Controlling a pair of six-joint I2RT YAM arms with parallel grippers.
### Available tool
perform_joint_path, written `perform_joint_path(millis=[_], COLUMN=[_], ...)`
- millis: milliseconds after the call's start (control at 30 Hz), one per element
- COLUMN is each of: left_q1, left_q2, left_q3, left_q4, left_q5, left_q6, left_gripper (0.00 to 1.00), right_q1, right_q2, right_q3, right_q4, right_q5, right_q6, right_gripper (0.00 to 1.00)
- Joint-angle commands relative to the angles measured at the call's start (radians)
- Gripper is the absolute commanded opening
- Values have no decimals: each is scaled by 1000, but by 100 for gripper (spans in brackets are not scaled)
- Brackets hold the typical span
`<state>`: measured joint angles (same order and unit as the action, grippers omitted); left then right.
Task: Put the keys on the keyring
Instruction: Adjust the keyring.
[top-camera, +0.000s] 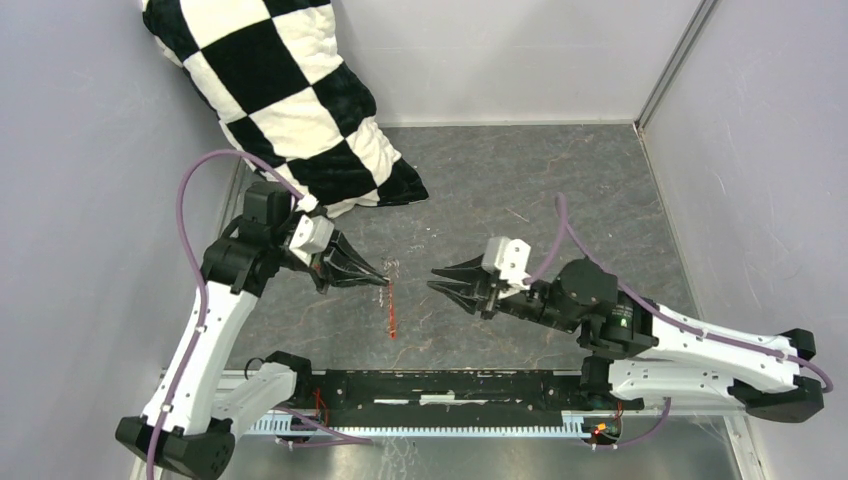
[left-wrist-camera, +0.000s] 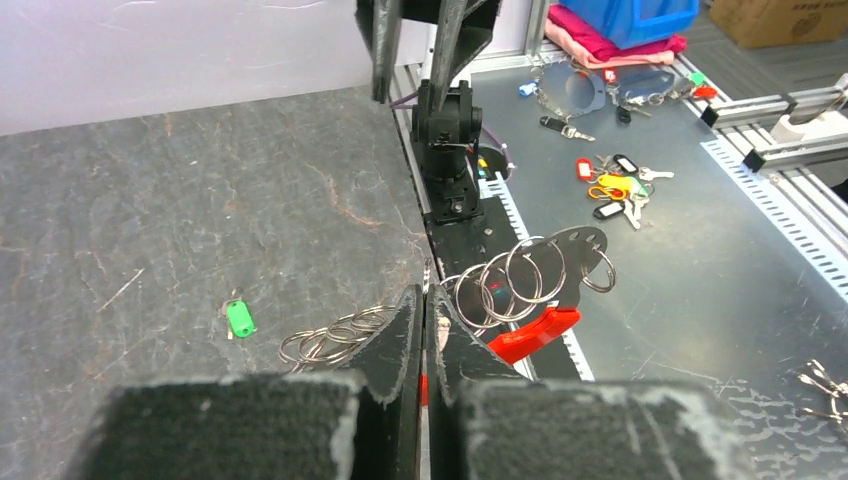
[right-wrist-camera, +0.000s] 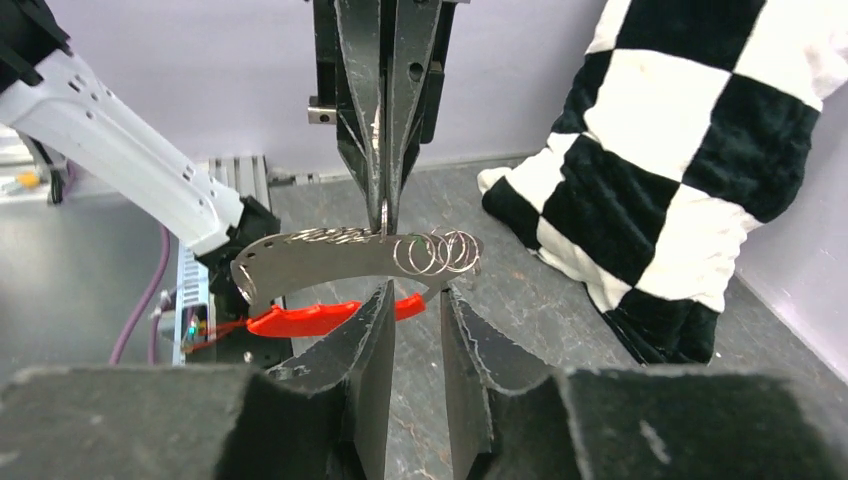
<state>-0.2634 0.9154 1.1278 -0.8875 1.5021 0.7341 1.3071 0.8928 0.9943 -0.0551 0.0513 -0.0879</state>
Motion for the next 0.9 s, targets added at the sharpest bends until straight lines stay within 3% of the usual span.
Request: perform_joint_path(millis=[0,133,467,667,867], left_q1=[-29,-50,-69,-81,-89], left_q2=[40,53,2,-4,-10], left_q3=[64,95,92,120,133], left_q4=[27,28,33,32,30], left_q5=[135,135,135,135,135], left_q6=[-30,-26,4,-7,-12], left_gripper=[2,2,2,2,2], right_q1=[1,1,1,1,1], right_q2=[-49,-40,42,59,70], right_q3=[-155,-223,-221,-216,-218], right_q4=[296,470,651,657,645], right_q5=[58,24,-119,-213,-218], right_q6=[73,61,61,68,74], right_gripper=[28,27,29,36,36])
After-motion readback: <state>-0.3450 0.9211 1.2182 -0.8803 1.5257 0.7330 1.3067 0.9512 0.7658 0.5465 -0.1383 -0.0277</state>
